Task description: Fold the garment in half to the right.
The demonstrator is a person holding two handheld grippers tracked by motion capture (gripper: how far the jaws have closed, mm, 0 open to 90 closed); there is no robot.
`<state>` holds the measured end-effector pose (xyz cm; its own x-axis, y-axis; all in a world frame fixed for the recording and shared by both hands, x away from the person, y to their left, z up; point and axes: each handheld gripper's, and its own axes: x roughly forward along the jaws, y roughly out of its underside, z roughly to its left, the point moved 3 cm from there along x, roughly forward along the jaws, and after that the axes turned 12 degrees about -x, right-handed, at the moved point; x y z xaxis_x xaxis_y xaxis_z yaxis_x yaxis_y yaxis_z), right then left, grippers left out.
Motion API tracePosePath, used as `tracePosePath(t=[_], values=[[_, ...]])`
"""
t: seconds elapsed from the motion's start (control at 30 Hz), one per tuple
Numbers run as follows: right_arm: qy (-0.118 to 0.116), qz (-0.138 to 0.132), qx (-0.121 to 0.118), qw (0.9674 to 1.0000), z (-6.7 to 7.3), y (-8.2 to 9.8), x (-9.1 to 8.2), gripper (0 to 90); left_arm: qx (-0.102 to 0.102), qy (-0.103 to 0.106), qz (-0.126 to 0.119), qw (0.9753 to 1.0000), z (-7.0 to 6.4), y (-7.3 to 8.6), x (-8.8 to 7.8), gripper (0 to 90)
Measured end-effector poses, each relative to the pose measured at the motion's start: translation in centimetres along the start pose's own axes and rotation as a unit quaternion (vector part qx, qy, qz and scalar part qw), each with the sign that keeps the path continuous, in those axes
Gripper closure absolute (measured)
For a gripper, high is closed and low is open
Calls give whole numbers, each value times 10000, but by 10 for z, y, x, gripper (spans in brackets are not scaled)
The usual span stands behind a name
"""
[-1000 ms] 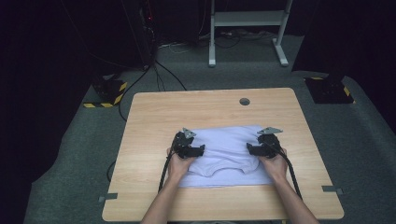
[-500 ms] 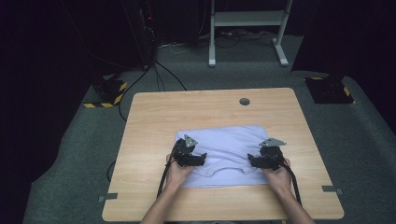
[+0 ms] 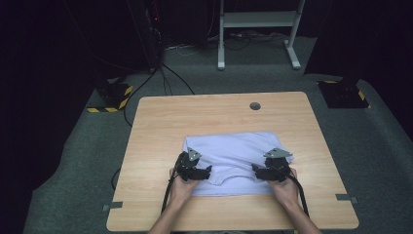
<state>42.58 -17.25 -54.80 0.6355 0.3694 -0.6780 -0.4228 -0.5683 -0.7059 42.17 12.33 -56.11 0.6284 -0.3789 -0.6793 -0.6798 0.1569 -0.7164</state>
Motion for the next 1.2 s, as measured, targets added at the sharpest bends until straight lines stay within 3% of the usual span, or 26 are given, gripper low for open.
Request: tracePosePath(t=[0.03, 0.1, 0.13, 0.23, 0.3, 0.37, 0.47, 0.6, 0.77, 0.83, 1.0, 1.1, 1.2], values=[[-15, 155, -43, 9999, 1, 4, 6, 213, -16, 13, -1, 10000, 1, 1, -1, 144], [-116, 8, 147, 9998, -3, 10, 4, 229, -74, 88, -36, 9999, 4, 5, -7, 141], [33, 56, 104, 9999, -6, 14, 1, 224, -115, 114, -57, 9999, 5, 6, -8, 140], [116, 82, 159, 9998, -13, 21, -8, 227, -152, 118, -96, 9998, 9, 8, -14, 130], [253, 12, 195, 9995, -16, 18, -13, 230, -152, 145, -246, 9995, 8, 3, -16, 135], [201, -140, 265, 9993, -15, 11, -15, 231, -140, 164, -339, 9992, 6, -6, -16, 136], [87, -230, 158, 9996, -5, -6, -8, 232, -72, 149, -425, 9990, 3, -19, -10, 138], [-110, -240, 76, 9996, 9, -24, 10, 233, -74, 118, -381, 9992, 5, -31, 4, 150], [-294, -42, 17, 9996, 18, -26, 32, 225, 6, -15, 25, 10000, 7, -27, 24, 163], [-354, -45, 52, 9993, 15, -23, 31, 224, 85, -65, -27, 9999, 4, -26, 24, 166], [-430, 7, 94, 9990, 3, -12, 23, 223, 114, 84, -65, 9999, -9, -24, 27, 189], [-388, 80, 145, 9991, -7, -4, 16, 221, 201, 188, -25, 9996, -23, -23, 29, 186], [-167, 170, 50, 9997, -10, -2, 8, 226, 238, 255, -30, 9994, -30, -26, 29, 179]])
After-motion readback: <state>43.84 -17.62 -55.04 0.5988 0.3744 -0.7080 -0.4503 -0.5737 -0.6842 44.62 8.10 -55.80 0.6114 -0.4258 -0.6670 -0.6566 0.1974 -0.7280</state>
